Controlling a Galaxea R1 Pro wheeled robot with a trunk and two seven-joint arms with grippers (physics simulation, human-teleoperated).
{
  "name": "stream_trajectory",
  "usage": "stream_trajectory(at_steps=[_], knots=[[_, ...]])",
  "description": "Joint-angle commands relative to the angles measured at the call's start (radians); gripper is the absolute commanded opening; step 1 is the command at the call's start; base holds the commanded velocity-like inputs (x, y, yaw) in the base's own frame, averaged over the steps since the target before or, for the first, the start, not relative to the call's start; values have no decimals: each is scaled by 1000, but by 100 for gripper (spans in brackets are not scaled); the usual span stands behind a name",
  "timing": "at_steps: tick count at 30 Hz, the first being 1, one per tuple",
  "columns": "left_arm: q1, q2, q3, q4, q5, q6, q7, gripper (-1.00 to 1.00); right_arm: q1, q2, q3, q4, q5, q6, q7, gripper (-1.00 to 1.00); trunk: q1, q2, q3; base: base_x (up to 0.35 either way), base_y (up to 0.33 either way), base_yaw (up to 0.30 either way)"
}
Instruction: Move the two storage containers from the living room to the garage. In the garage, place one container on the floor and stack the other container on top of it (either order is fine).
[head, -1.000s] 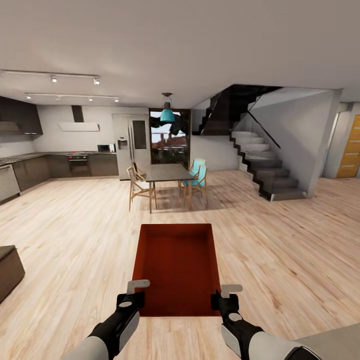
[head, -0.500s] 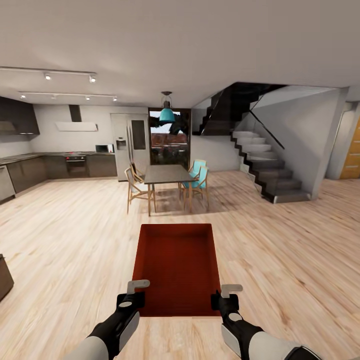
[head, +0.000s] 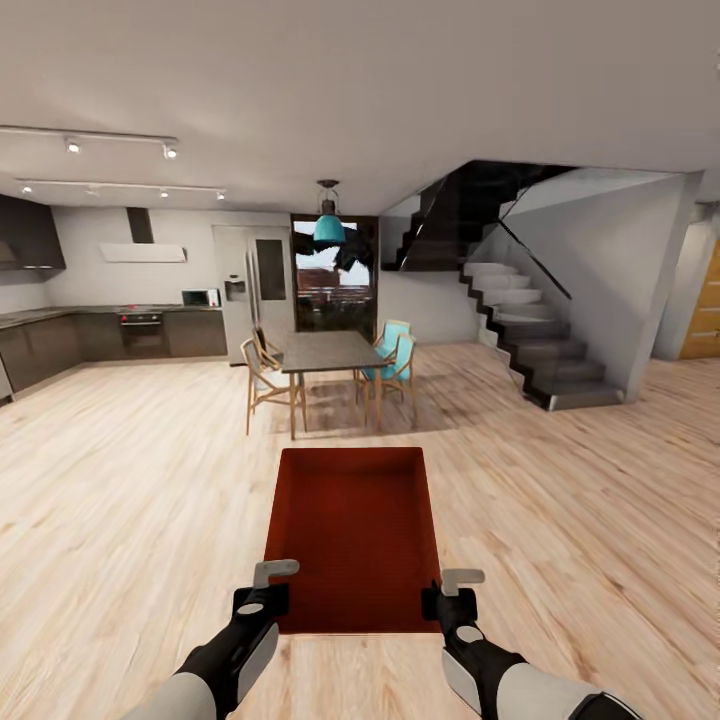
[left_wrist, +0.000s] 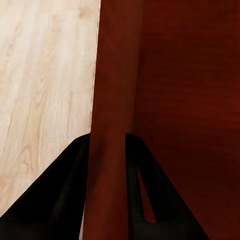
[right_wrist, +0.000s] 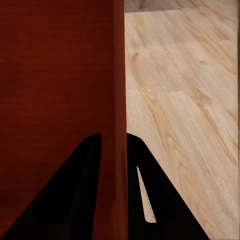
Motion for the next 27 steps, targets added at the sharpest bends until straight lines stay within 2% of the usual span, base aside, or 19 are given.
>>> stream_trajectory(at_steps=[1, 27], knots=[[-1, 14, 27, -5, 1, 7, 12, -100, 0, -10, -9, 0, -8, -4, -2, -100, 1, -1, -2, 323, 74, -229], [-1, 14, 27, -5, 1, 7, 12, -100, 0, -13, -9, 0, -10, -4, -2, -100, 1, -1, -2, 314, 180, -278]])
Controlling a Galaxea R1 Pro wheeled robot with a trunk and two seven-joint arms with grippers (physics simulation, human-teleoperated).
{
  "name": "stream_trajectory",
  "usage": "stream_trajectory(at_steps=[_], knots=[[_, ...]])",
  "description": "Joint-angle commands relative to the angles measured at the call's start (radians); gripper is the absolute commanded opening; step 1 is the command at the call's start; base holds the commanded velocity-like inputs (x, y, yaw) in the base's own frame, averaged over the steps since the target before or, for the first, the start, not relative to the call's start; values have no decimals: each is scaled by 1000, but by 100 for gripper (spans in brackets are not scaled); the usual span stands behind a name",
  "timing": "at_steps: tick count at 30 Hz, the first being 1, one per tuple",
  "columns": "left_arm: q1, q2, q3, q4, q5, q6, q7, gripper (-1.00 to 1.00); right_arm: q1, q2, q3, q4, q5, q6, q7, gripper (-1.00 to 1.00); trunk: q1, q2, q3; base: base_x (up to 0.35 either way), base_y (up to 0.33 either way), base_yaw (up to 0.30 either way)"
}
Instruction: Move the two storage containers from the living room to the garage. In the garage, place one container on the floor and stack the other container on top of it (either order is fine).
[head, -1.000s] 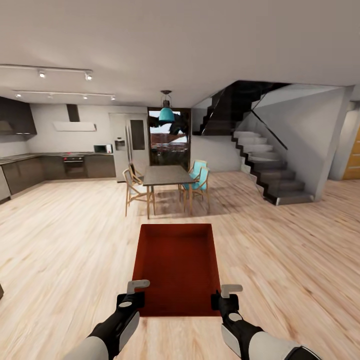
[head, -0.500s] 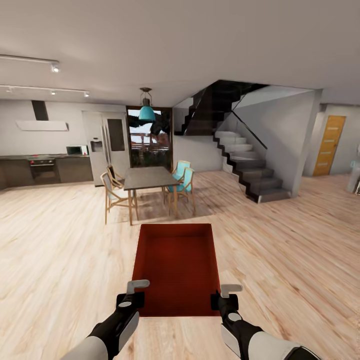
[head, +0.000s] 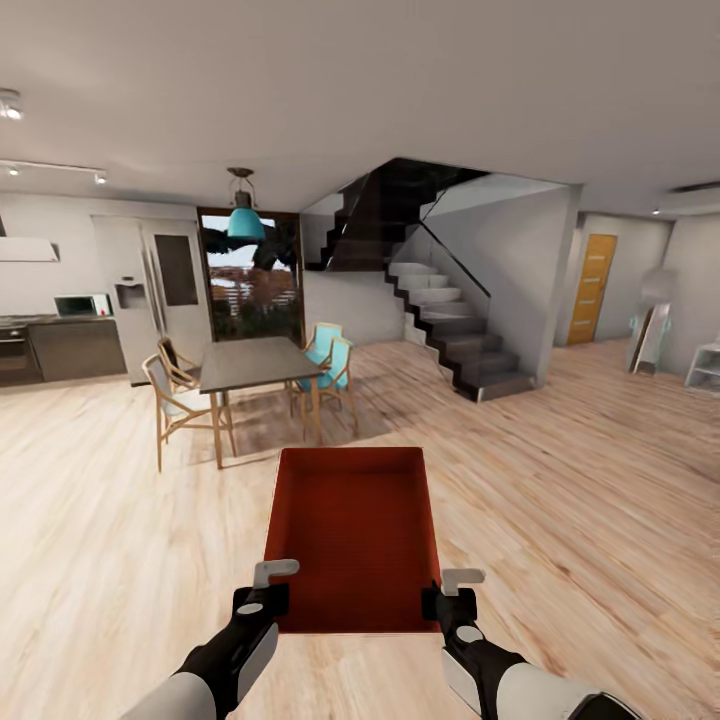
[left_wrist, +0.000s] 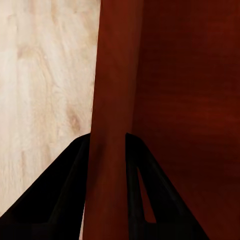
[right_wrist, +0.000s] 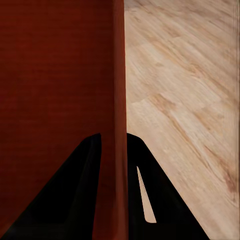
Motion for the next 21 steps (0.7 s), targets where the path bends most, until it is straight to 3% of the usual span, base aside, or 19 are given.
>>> stream_trajectory(at_steps=[1, 21], knots=[[-1, 12, 30, -5, -1, 7, 12, -100, -1, -13, -10, 0, -8, -4, -1, -100, 1, -1, -2, 311, 193, -282], [-1, 13, 30, 0, -1, 7, 12, -100, -1, -15, -11, 0, -8, -4, 0, -100, 1, -1, -2, 312, 178, -285]])
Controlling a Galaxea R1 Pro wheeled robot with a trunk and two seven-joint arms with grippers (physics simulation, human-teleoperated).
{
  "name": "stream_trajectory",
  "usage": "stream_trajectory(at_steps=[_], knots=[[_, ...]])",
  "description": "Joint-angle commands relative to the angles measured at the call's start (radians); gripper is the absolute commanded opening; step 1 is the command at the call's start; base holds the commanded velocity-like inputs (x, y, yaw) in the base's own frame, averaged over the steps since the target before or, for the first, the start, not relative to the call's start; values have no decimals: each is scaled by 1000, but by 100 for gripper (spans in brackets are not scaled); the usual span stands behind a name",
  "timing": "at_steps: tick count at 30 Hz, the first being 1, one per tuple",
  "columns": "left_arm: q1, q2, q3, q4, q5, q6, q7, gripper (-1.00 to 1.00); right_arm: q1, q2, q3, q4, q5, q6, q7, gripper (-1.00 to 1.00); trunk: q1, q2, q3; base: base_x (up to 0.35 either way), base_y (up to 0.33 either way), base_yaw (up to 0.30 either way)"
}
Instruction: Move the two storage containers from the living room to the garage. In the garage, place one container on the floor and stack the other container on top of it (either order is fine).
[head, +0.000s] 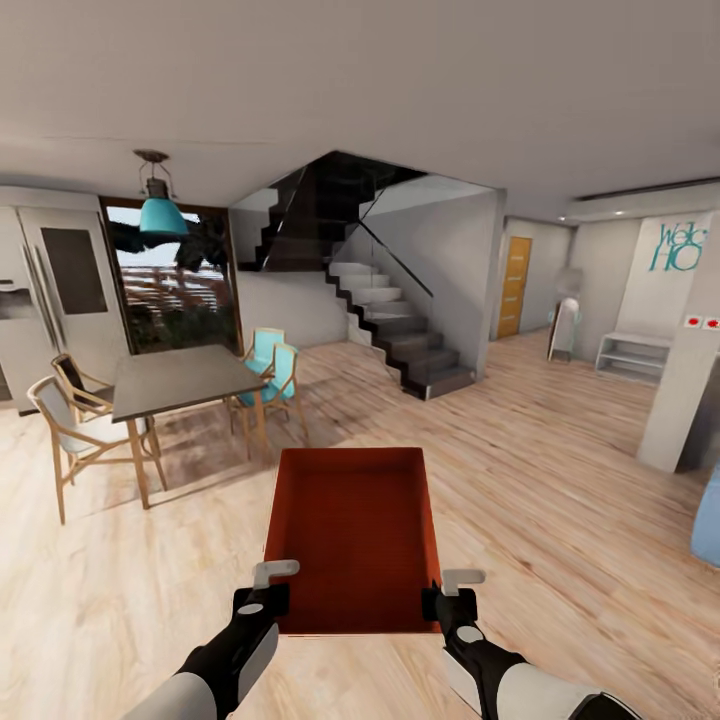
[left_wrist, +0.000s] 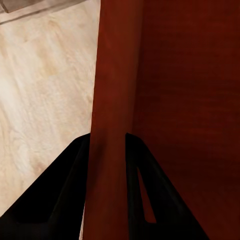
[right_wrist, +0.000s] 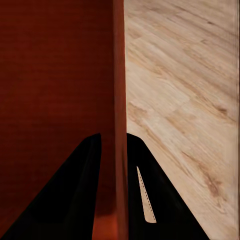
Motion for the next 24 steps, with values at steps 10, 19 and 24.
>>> stream_trajectory(at_steps=[10, 19, 24], knots=[[-1, 16, 22, -2, 5, 8, 11, -100, -1, -14, -15, -1, -3, -5, -1, -100, 1, -1, -2, 316, 116, -286], [-1, 17, 22, -2, 5, 8, 11, -100, -1, -14, -14, -1, -3, -5, -1, -100, 1, -1, -2, 317, 109, -286], [-1, 22, 22, -1, 6, 8, 11, -100, -1, -14, -15, -1, -3, -5, -1, -100, 1, -1, -2, 322, 69, -286]])
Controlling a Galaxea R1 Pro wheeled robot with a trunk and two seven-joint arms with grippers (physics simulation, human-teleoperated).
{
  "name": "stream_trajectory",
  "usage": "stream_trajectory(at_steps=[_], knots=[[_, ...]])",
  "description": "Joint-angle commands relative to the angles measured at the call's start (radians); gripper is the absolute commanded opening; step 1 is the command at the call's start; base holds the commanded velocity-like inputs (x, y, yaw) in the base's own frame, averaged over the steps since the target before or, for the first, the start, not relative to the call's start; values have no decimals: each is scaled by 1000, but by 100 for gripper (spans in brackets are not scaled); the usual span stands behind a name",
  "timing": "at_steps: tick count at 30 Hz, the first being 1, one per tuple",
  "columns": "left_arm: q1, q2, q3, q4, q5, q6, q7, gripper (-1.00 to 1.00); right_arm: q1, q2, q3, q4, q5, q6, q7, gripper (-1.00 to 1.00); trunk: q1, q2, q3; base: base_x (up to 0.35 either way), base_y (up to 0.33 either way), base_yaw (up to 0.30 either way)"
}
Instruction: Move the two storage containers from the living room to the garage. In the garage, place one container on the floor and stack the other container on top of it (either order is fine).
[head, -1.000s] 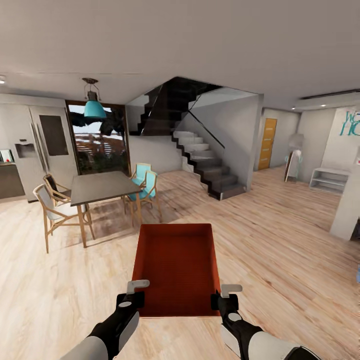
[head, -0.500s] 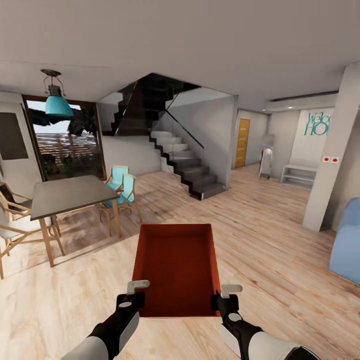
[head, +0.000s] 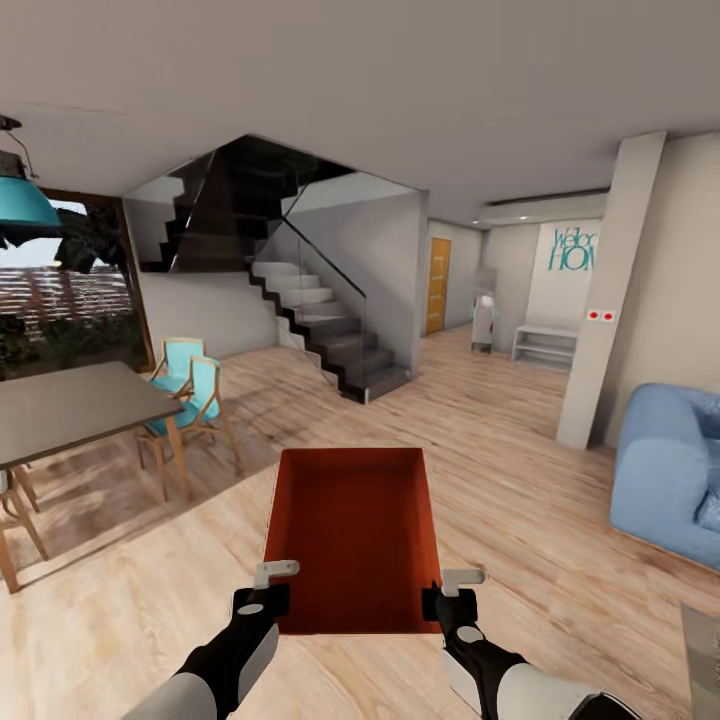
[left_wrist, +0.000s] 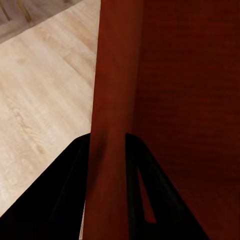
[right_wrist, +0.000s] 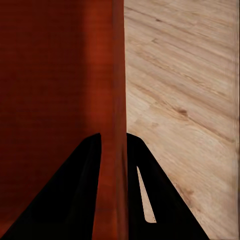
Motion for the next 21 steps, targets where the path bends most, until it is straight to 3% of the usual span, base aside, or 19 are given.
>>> stream_trajectory(at_steps=[1, 21], knots=[[-1, 23, 19, -2, 8, 8, 12, -100, -1, -14, -17, -2, -1, -5, -1, -100, 1, -1, -2, 322, 25, -286], [-1, 26, 19, -4, 8, 8, 12, -100, -1, -14, -17, -2, -1, -5, -1, -100, 1, -1, -2, 322, 3, -286]])
